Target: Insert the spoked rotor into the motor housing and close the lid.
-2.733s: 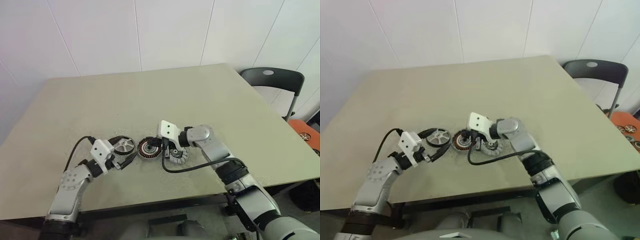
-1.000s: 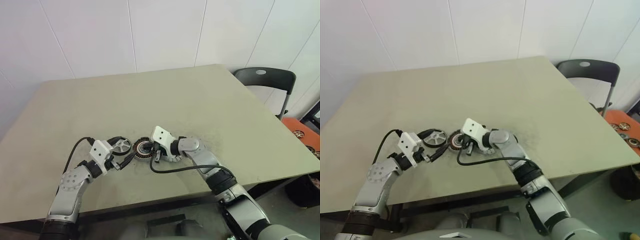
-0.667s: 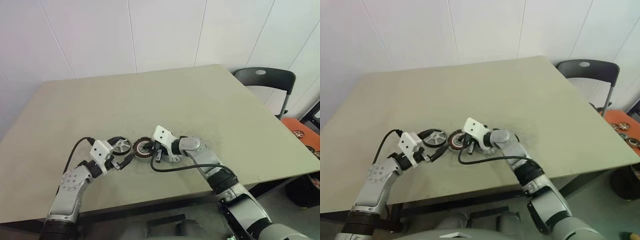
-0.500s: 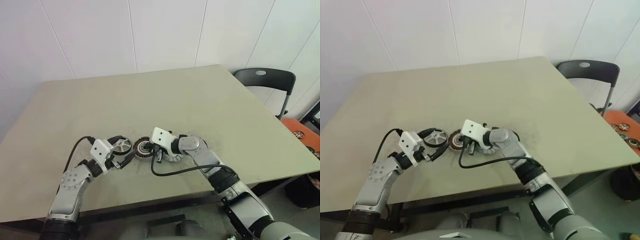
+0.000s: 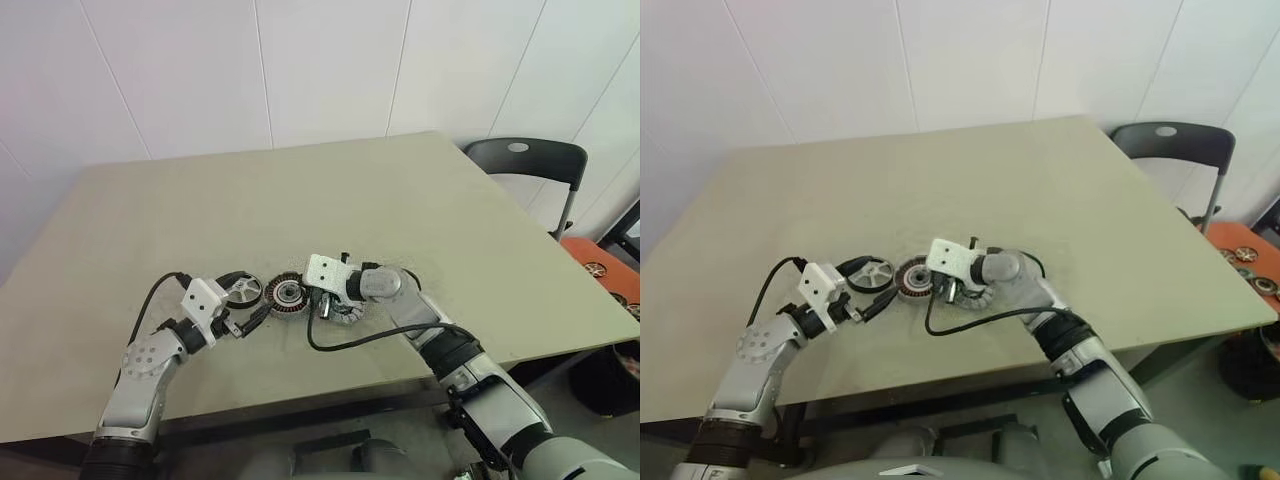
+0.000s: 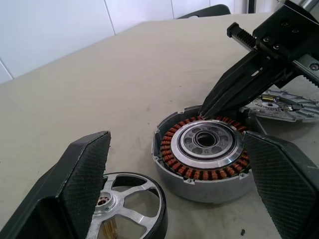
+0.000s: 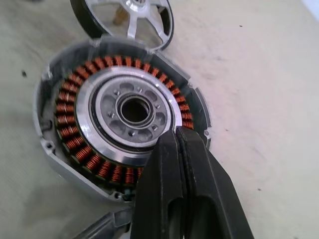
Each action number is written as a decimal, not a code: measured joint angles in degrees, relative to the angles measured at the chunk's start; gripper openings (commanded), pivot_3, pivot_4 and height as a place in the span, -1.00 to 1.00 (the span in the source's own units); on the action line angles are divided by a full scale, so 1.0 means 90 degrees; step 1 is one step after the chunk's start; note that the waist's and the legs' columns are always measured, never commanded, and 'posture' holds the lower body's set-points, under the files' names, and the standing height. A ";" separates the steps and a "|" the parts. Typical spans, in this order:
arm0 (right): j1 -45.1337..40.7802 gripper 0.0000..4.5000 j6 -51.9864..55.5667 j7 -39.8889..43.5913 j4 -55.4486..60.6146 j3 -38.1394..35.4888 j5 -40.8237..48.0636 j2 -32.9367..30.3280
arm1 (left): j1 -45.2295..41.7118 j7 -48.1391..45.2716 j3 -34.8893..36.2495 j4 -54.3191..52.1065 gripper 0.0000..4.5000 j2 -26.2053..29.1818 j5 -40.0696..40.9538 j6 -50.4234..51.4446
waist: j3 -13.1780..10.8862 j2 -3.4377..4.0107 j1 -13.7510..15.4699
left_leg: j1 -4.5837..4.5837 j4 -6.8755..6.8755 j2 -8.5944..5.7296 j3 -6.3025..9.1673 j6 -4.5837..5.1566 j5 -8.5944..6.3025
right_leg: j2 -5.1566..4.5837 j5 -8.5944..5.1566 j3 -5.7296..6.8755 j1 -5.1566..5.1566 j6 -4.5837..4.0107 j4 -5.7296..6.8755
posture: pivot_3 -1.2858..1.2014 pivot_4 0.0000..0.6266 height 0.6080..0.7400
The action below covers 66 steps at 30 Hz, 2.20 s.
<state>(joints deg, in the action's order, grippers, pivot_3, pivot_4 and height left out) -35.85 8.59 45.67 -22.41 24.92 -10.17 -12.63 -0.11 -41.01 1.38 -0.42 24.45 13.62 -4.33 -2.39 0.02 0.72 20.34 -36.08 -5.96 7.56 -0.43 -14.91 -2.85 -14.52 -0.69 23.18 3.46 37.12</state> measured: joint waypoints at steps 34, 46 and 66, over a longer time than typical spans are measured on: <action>-0.0201 -0.99 -0.0737 -0.0603 -0.0788 0.0373 -0.0490 0.0579 | -0.0001 -0.0003 -0.0012 0.0035 1.00 -0.0029 0.0001 0.0000 | 0.0000 0.0002 -0.0012 | -0.0015 -0.0001 0.0004 0.0000 -0.0002 0.0001 | 0.0008 -0.0001 -0.0004 -0.0006 -0.0002 0.0010 | 0.03 -1.00 1.00; -0.0516 -0.99 -0.0852 -0.0539 -0.0922 0.0653 -0.1015 0.0360 | 0.0013 0.0012 -0.0014 0.0035 1.00 -0.0050 -0.0011 0.0000 | 0.0003 0.0005 0.0010 | -0.0055 -0.0005 0.0004 0.0001 -0.0002 0.0000 | 0.0008 -0.0021 -0.0005 -0.0051 -0.0012 0.0007 | 0.03 -1.00 1.00; -0.0585 -0.99 -0.0598 0.0357 -0.0301 0.0832 -0.1114 -0.0482 | 0.0008 0.0003 -0.0022 0.0035 1.00 -0.0102 -0.0041 -0.0009 | 0.0004 0.0006 0.0361 | -0.0093 -0.0003 -0.0005 0.0010 -0.0020 -0.0012 | -0.0003 -0.0037 -0.0004 -0.0098 0.0002 -0.0031 | 0.03 -1.00 1.00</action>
<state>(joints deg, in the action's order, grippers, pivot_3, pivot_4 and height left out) -41.12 3.21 48.88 -25.12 32.41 -20.20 -16.97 -0.04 -40.99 1.18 -0.11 23.53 13.24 -4.41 -2.36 0.07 3.97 19.50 -36.11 -6.01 7.65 -0.62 -15.02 -2.88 -14.85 -0.73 22.30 3.48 36.84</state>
